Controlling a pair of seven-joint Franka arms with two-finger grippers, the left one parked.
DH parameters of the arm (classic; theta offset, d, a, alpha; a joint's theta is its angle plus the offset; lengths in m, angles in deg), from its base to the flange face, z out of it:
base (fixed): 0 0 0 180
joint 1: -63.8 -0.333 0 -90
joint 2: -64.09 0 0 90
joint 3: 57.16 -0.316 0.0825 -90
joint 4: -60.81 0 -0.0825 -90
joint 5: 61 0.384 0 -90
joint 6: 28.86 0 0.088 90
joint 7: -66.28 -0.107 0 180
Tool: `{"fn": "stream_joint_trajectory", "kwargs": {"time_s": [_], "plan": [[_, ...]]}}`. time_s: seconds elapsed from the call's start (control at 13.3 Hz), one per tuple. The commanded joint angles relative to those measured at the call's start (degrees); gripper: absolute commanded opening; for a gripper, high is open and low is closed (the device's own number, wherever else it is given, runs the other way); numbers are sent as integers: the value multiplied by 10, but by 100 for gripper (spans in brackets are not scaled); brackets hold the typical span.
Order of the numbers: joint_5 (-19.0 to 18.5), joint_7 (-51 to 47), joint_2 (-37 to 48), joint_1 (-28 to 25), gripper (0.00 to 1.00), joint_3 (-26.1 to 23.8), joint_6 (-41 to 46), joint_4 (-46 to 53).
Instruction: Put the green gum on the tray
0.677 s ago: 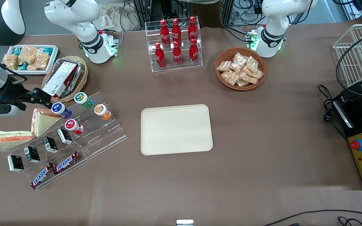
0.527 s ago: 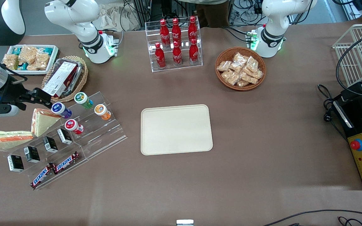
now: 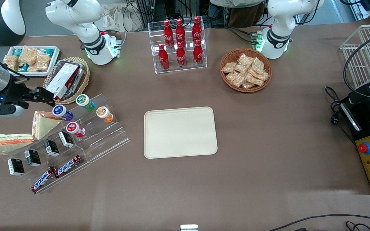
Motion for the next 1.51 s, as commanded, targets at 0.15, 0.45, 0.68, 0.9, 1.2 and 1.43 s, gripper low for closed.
{"fn": "stream_joint_trajectory", "kwargs": {"time_s": [0.15,0.45,0.68,0.9,1.2,1.43], "plan": [[8,9,118,-7,100,2,-84,-177],[8,7,166,-7,100,1,-174,-295],[9,3,170,-10,100,1,-243,-357],[11,-1,170,-18,100,1,-301,-407],[24,-1,168,-21,100,0,-359,-454],[24,-1,168,-24,100,1,-394,-485]]}}
